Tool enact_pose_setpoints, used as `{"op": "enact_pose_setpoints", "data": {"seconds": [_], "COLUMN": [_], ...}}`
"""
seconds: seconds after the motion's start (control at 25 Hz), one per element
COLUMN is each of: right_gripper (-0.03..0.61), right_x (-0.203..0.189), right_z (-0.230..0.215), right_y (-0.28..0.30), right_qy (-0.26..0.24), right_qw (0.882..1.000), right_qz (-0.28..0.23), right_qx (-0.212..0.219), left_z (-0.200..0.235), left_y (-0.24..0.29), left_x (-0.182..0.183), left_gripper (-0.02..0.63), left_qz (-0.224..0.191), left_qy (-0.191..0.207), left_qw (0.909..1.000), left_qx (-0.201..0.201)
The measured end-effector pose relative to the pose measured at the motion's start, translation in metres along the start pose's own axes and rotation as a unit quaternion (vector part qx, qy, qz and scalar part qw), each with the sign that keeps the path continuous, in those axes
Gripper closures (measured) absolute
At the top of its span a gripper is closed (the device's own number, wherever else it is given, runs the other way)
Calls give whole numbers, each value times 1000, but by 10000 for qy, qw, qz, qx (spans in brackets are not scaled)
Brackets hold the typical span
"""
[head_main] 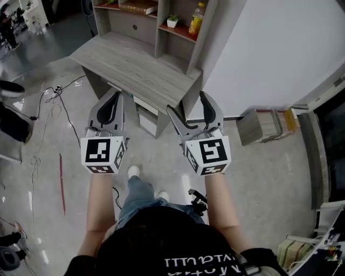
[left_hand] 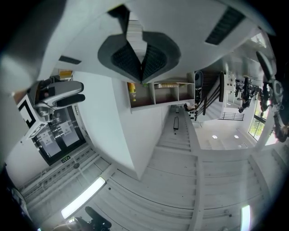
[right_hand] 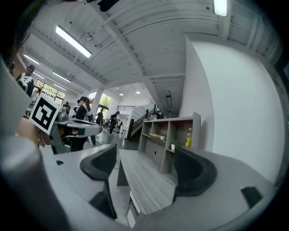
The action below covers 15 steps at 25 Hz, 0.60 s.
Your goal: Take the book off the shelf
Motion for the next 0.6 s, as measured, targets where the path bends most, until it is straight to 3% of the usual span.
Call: {"op": "enact_pose_setpoints", "data": {"seconds": [0.6], "right_gripper": [193], "right_x": [11], "right_z": [10], "right_y": [154], "right_qy": [-106], "right_qw": [9997], "right_qz": [43], "right_qx": [-199], "left_z": [127], "left_y": [96], "left_x": [-50], "left_gripper": [603], "left_qz": [-122], "left_qy": [-145], "left_qw": [9997], "left_qx": [132]}}
Point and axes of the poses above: the fingertips, and each gripper's own axes: y forward along the fingers, z to its left, x out of its top, the point moved 6 cm from there along -y, backward along the fingers, and after that the axes turned 14 degrees about y, right-handed, at the moved point
